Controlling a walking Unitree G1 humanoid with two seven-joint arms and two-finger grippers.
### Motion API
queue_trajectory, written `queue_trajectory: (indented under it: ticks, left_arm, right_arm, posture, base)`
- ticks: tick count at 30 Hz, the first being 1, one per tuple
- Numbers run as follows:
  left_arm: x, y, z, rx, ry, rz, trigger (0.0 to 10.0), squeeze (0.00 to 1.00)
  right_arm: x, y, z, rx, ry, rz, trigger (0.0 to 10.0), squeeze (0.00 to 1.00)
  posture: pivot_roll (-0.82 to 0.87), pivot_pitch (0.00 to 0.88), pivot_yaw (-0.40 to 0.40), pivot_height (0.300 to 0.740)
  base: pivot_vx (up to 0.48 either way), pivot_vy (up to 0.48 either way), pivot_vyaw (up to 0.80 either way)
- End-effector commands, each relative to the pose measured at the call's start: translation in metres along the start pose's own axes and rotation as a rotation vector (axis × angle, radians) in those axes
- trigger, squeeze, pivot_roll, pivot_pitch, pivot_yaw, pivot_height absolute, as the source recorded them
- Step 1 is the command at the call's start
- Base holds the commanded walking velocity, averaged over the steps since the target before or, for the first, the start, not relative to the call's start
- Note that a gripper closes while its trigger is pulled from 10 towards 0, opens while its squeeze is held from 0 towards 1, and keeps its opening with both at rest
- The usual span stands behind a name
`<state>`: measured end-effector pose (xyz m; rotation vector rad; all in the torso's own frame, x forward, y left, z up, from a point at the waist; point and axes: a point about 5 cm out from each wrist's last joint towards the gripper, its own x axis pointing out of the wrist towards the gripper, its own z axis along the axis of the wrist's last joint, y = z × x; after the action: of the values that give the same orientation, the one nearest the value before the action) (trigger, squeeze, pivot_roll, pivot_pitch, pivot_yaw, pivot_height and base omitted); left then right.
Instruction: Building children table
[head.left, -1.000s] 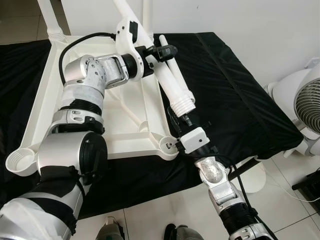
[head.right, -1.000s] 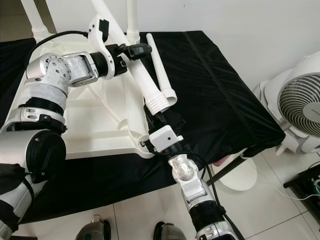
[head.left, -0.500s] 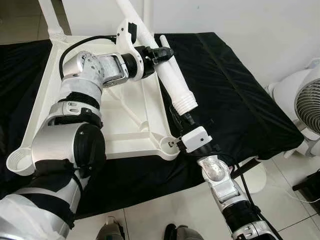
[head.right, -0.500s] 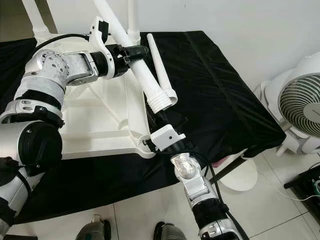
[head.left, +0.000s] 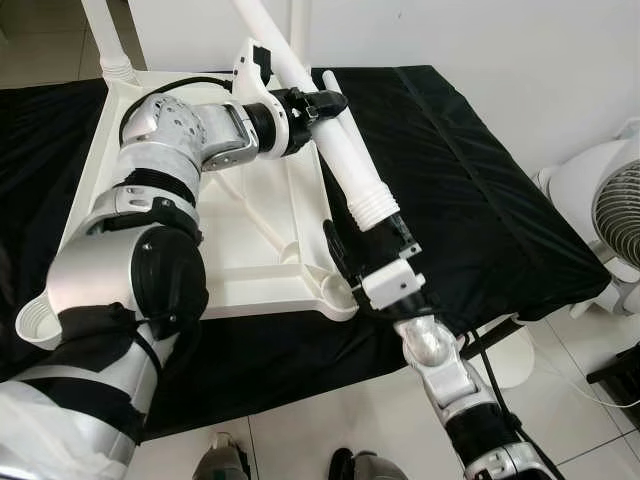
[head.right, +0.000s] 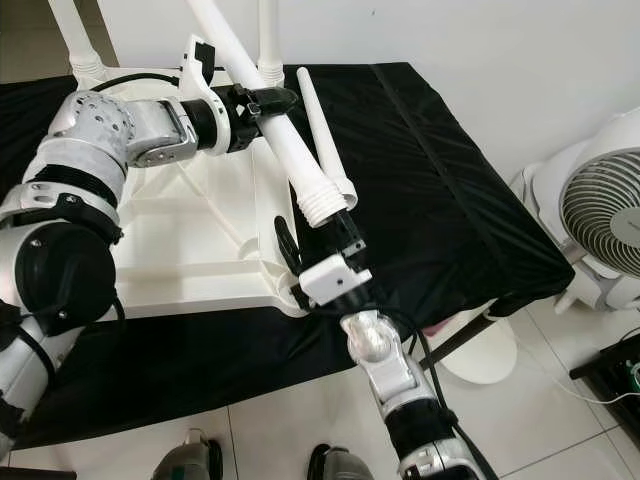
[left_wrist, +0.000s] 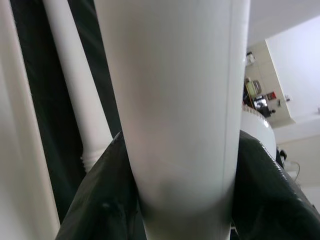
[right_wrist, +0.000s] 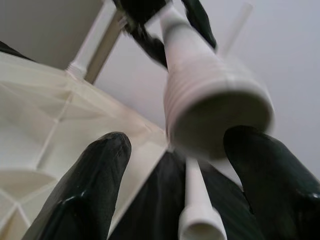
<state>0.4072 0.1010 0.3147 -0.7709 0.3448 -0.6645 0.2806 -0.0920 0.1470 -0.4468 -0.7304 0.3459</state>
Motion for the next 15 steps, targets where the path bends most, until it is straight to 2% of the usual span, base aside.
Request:
queue_trajectory:
  ticks: [1, 8, 11, 14, 15]
  left_arm:
    - [-0.002, -0.010, 0.012, 0.008, -0.042, -0.022, 10.0, 0.00]
    - [-0.009, -0.010, 0.026, 0.027, -0.088, 0.009, 10.0, 0.00]
    - [-0.011, -0.011, 0.031, 0.083, -0.112, 0.000, 10.0, 0.00]
    - [-0.011, -0.012, 0.033, 0.102, -0.122, -0.008, 10.0, 0.00]
    - [-0.012, -0.013, 0.036, 0.172, -0.154, -0.012, 10.0, 0.00]
  right_arm:
    - [-0.011, 0.005, -0.006, 0.000, 0.033, -0.012, 10.0, 0.00]
    - [-0.020, 0.010, -0.004, -0.038, 0.046, -0.066, 10.0, 0.00]
    - [-0.020, 0.007, -0.002, -0.013, 0.052, -0.093, 10.0, 0.00]
    - [-0.020, 0.005, -0.001, -0.005, 0.051, -0.104, 10.0, 0.00]
    - [-0.014, 0.001, 0.001, 0.030, 0.063, -0.121, 10.0, 0.00]
  posture:
    - [0.12, 0.074, 0.005, 0.740]
    - [0.13, 0.079, 0.020, 0.740]
    - [0.13, 0.079, 0.019, 0.740]
    - [0.13, 0.079, 0.019, 0.740]
    - [0.12, 0.081, 0.006, 0.740]
  base:
    - [0.000, 0.000, 0.00]
    - [0.000, 0.000, 0.00]
    - [0.000, 0.000, 0.00]
    - [0.000, 0.000, 0.00]
    - [0.000, 0.000, 0.00]
